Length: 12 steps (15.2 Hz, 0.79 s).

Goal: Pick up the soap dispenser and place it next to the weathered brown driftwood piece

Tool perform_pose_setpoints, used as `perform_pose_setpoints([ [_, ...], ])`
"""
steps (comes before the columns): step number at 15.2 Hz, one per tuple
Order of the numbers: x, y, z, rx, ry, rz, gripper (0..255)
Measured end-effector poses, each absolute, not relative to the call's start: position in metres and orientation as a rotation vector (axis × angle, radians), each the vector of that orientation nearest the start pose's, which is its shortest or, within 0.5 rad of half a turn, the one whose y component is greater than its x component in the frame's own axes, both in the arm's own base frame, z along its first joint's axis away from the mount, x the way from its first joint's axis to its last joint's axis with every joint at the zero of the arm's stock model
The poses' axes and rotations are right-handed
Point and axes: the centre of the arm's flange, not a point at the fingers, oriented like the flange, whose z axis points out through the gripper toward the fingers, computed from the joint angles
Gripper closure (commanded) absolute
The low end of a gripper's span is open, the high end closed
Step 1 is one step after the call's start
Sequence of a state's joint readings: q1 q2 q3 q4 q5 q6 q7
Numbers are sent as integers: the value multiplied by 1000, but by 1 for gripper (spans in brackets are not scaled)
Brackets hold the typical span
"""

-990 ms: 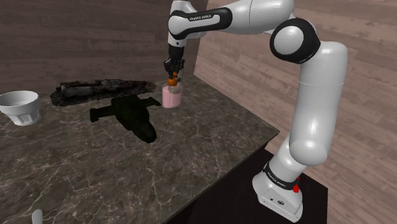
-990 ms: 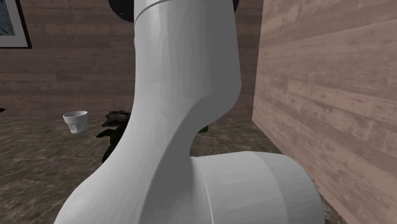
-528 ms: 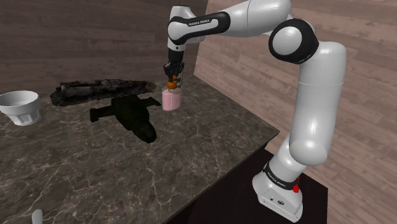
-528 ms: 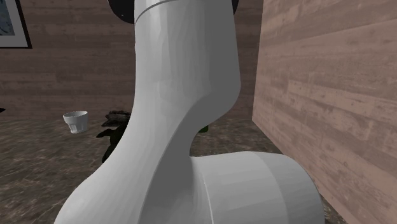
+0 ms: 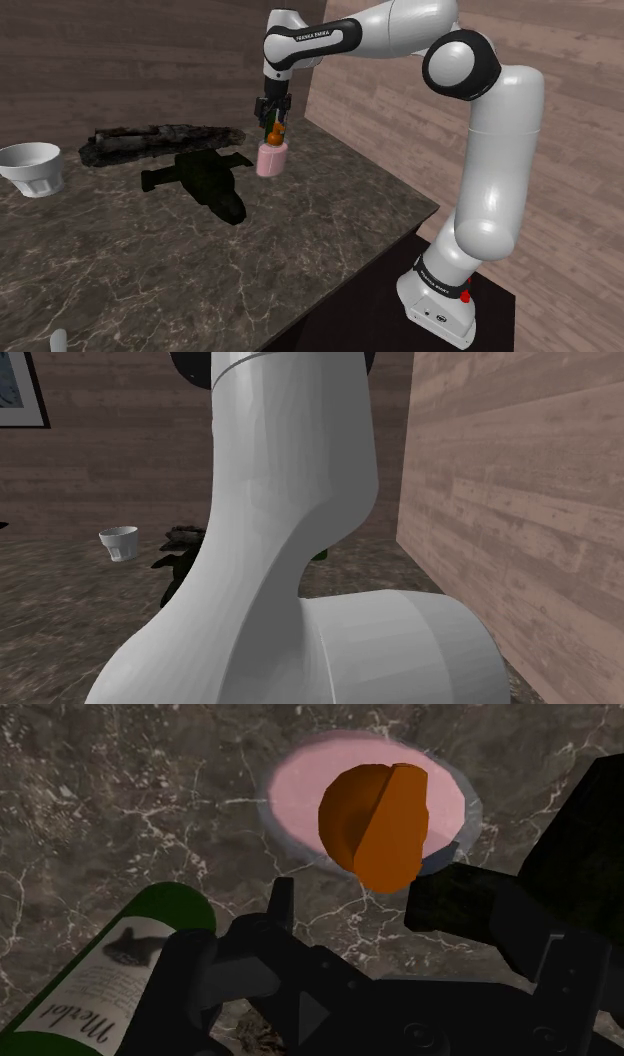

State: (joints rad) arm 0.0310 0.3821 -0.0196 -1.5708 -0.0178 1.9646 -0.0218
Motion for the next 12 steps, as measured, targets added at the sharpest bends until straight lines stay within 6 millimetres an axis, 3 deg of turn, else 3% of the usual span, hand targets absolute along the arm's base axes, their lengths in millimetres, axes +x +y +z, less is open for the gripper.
perform_pose_setpoints([
  [2,671,9,428,-3165,-66,-19,0],
  [6,670,9,468,-3165,-65,-21,0],
  [12,670,9,473,-3165,-66,-19,0],
])
